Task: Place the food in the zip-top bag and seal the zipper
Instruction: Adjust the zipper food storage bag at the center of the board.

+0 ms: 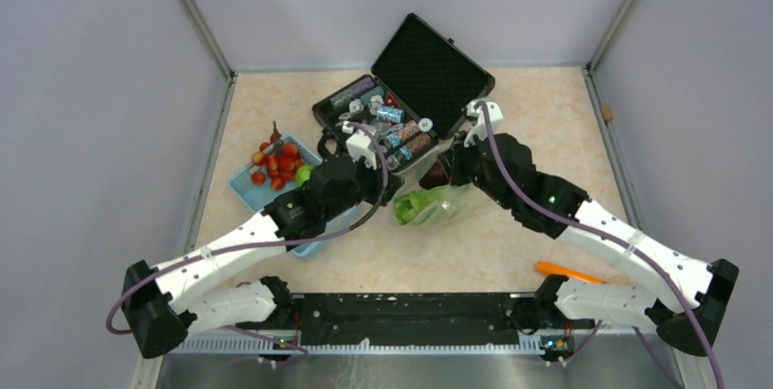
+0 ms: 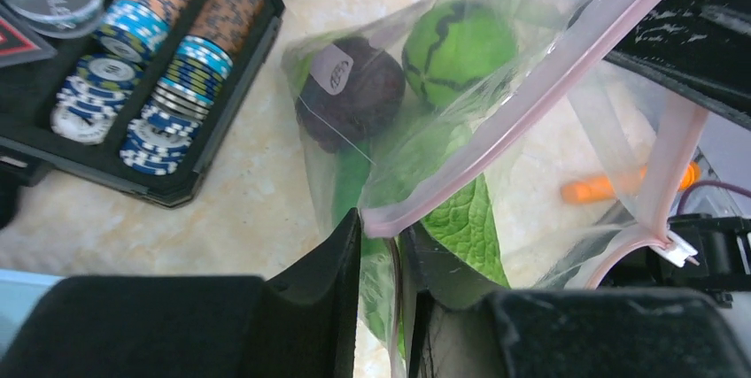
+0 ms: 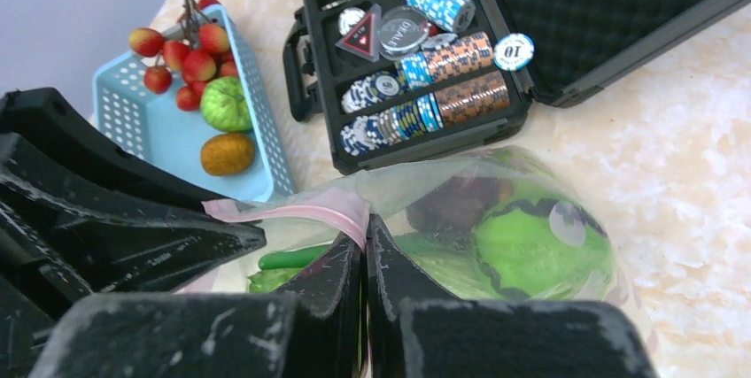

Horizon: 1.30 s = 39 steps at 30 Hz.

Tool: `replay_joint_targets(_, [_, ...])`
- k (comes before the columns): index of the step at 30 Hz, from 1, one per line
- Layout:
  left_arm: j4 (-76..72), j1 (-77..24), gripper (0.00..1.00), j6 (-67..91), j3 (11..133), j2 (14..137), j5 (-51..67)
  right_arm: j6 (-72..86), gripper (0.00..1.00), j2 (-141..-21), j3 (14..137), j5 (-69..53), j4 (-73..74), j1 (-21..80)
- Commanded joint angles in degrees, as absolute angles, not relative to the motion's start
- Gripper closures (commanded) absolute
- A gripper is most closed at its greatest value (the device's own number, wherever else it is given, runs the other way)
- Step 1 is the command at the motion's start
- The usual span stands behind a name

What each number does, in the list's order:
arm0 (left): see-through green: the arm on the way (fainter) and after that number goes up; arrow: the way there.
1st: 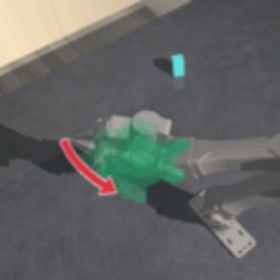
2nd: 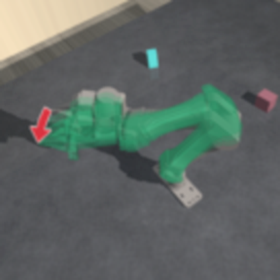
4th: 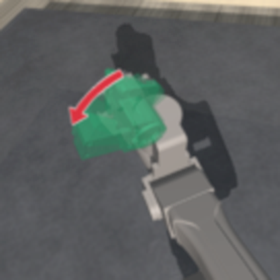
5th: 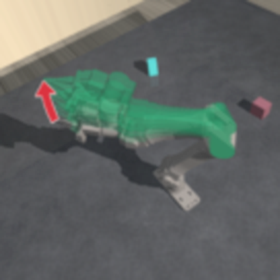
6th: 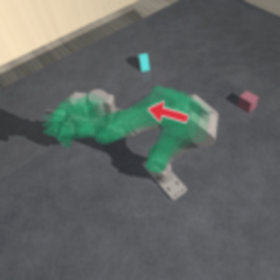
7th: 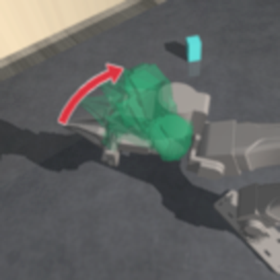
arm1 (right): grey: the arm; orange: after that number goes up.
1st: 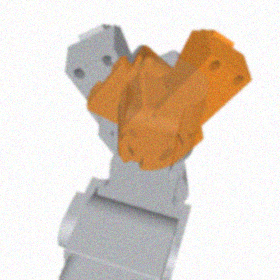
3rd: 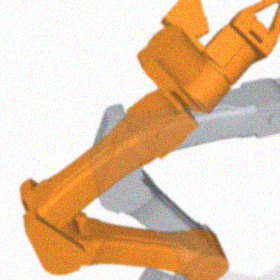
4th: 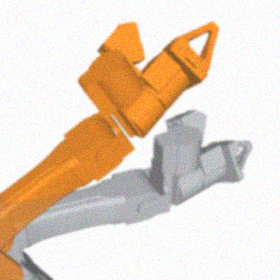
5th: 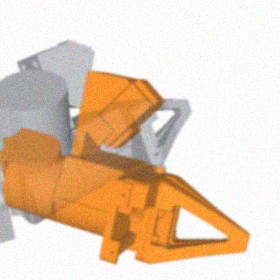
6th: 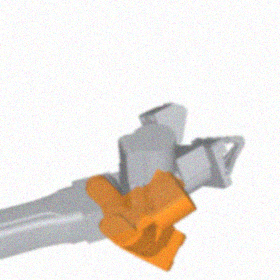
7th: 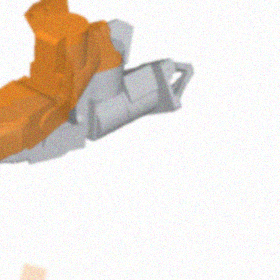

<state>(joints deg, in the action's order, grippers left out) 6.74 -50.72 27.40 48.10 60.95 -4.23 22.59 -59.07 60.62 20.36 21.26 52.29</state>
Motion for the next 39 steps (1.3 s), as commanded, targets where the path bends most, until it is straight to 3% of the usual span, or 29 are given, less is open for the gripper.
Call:
replay_joint_targets(1, [5.41,-50.8,0.78,26.32,50.03,54.8,-10.78,21.76,1.0,-55.94,62.09,18.21,15.11,52.01])
replay_joint_targets(11, [3.82,-50.77,0.88,23.41,54.11,53.48,-14.21,17.61,1.0,-49.7,58.64,7.09,8.76,52.1])
replay_joint_targets(19, [0.52,-50.71,0.91,23.82,54.05,55.79,-12.37,20.3,1.0,-46.08,58.2,23.19,13.92,52.1])
replay_joint_targets(20, [-1.34,-50.71,0.88,23.86,53.99,56.72,-11.14,19.78,1.0,-45.51,58.19,24.01,14.13,52.08])
replay_joint_targets(22, [-4.37,-50.71,0.61,24.79,53.23,58.48,-8.82,19.48,1.0,-44.79,58.09,26.15,14.64,52.06])
replay_joint_targets(28, [-3.06,-50.52,0.07,26.65,53.0,59.97,-11.35,20.29,1.0,-46.95,58.69,28.24,17.46,52.04])
replay_joint_targets(31, [2.88,-49.63,0.01,28.43,52.22,57.77,-16.46,22.85,1.0,-50.14,58.4,29.06,19.24,52.05])
replay_joint_targets(38, [7.3,-47.07,0.01,31.1,42.95,45.76,-22.36,26.1,1.0,-58.58,56.98,21.3,16.86,52.06])
replay_joint_targets(39, [8.59,-46.37,0.01,31.52,42.08,43.97,-22.94,26.27,1.0,-59.42,57.15,20.58,16.59,47.11])
